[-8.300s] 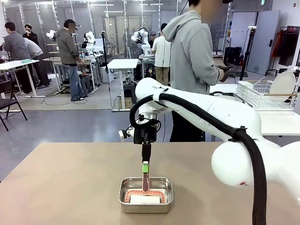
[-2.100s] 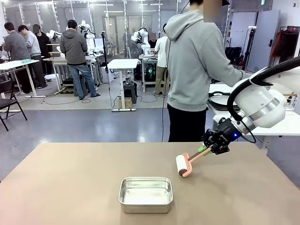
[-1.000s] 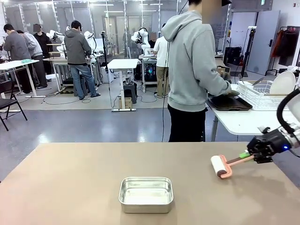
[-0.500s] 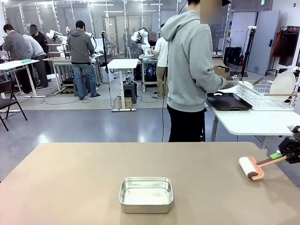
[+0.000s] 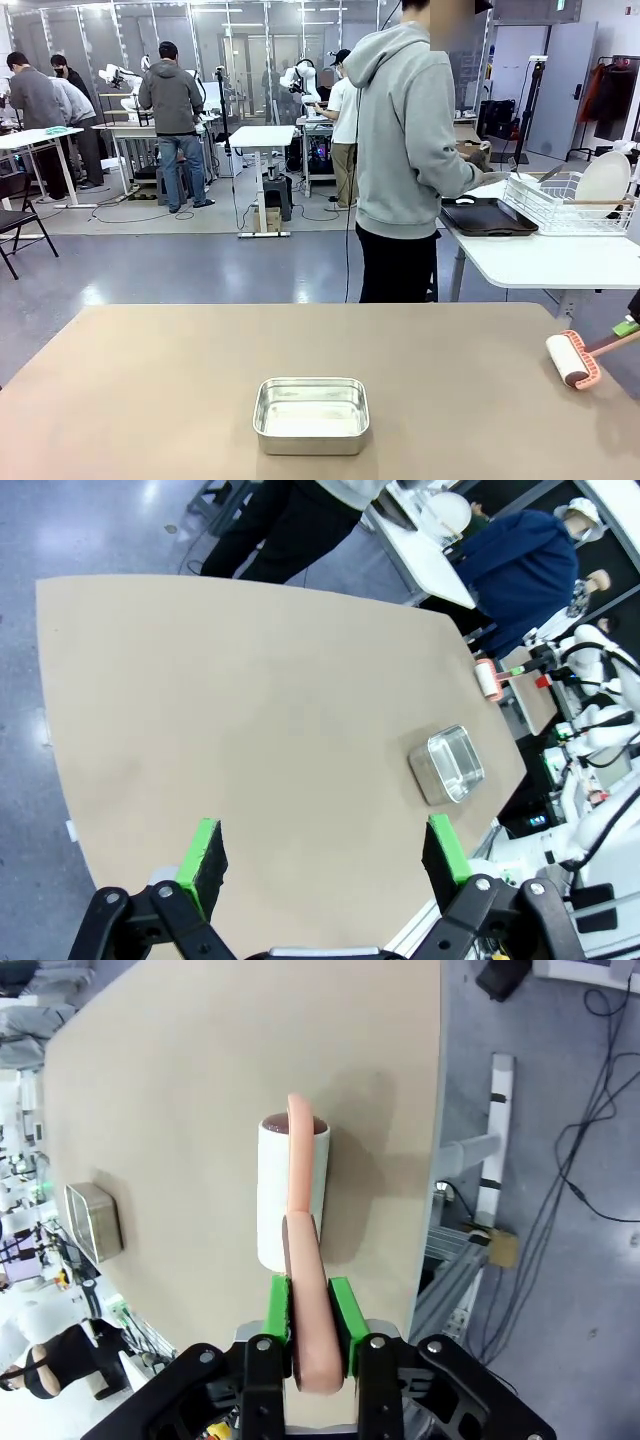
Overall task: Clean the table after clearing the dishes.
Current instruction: When the right (or left) Handle tray is removed, use the right hand (or left hand) to clean the right (or left) side of the table with the Lint Roller.
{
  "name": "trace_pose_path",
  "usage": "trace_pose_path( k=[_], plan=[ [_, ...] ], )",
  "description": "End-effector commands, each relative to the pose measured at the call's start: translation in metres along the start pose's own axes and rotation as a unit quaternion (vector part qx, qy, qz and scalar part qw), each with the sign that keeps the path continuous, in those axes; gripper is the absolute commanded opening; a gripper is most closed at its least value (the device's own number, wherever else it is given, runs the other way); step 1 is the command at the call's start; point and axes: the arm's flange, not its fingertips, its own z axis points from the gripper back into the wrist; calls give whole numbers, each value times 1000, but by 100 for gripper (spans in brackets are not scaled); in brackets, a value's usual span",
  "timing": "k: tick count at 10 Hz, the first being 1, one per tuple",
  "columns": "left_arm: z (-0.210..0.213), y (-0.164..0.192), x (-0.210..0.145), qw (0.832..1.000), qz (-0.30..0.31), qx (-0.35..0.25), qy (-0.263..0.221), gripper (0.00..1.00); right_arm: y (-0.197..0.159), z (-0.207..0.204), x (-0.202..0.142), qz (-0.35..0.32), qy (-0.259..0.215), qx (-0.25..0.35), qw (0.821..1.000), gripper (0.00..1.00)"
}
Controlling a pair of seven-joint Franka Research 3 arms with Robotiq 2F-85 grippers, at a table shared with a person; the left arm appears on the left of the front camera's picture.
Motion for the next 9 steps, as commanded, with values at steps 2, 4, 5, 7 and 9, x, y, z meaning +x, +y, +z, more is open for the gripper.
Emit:
trace_pose_path(
  k=[2, 4, 5, 7, 9],
  plan=[
    [4, -4, -3, 1000, 1, -3, 3, 100, 35, 11, -41, 23, -6, -34, 999, 22],
    [4, -4, -3, 1000, 1, -3, 3, 100, 62, 25, -47, 42, -5, -40, 998, 22],
    [4, -4, -3, 1000, 1, -3, 3, 100, 76, 32, -48, 48, -3, -49, 998, 22],
    [4, -4, -3, 1000, 1, -3, 3, 100, 110, 36, -47, 42, -5, -80, 996, 22],
    [4, -4, -3, 1000, 1, -3, 3, 100, 95, 45, -40, 58, -7, -52, 997, 22]
  ],
)
